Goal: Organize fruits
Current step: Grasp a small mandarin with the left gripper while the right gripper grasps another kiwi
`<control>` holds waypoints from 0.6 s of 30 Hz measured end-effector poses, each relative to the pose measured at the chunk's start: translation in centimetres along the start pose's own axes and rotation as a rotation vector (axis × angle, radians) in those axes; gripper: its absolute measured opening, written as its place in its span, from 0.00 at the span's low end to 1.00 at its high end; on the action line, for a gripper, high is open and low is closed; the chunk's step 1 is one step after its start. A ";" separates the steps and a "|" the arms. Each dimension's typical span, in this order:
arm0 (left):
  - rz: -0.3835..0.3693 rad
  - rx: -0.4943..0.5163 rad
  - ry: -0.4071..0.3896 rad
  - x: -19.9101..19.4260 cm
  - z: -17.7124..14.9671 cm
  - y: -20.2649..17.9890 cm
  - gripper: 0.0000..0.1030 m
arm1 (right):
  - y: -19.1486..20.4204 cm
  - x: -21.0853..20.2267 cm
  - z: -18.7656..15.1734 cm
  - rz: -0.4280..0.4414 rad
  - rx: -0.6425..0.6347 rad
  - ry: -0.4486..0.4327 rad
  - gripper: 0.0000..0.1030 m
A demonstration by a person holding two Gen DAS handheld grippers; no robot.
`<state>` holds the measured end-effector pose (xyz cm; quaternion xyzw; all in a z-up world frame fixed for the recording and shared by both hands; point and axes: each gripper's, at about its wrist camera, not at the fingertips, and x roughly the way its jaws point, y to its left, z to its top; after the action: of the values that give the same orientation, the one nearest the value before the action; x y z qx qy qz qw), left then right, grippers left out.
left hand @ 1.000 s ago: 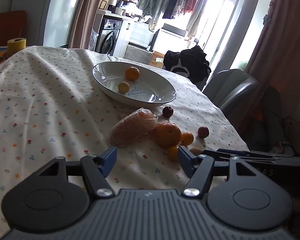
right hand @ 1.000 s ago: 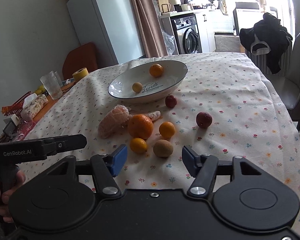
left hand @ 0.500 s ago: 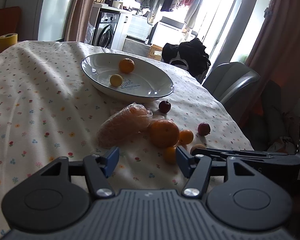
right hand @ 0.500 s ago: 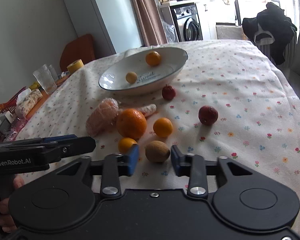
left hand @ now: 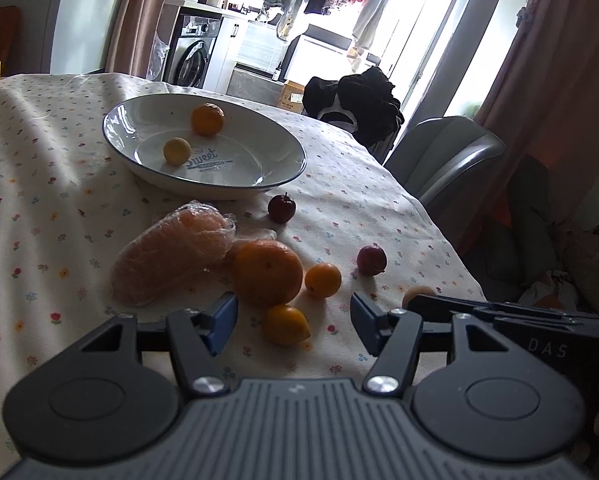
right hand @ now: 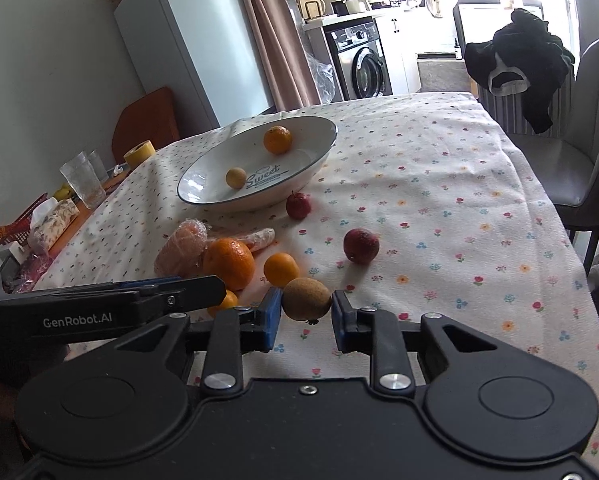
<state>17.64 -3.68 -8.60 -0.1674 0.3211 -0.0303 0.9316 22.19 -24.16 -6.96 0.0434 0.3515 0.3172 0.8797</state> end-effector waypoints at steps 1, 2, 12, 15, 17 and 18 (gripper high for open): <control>0.002 0.000 0.003 0.2 0.0 -0.1 0.59 | -0.3 -0.2 0.0 -0.004 0.003 -0.004 0.25; 0.004 0.002 0.005 0.3 0.0 -0.1 0.59 | -0.6 -0.4 0.0 -0.007 0.006 -0.008 0.25; 0.047 0.045 0.015 1.5 -0.3 -0.9 0.35 | -1.9 -1.1 -0.3 -0.016 0.024 -0.018 0.25; 0.031 0.024 0.023 1.4 -0.2 -0.3 0.23 | -2.1 -1.1 -0.2 -0.025 0.017 -0.012 0.25; 0.021 0.018 0.009 1.1 -0.2 -0.2 0.22 | -2.2 -1.5 0.1 -0.028 0.011 -0.015 0.25; 0.022 0.022 0.002 0.9 -0.1 -0.3 0.22 | -2.2 -1.7 0.3 -0.031 0.007 -0.018 0.25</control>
<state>18.24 -4.14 -9.11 -0.1537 0.3236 -0.0239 0.9333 22.64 -26.86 -6.41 0.0438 0.3452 0.3019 0.8875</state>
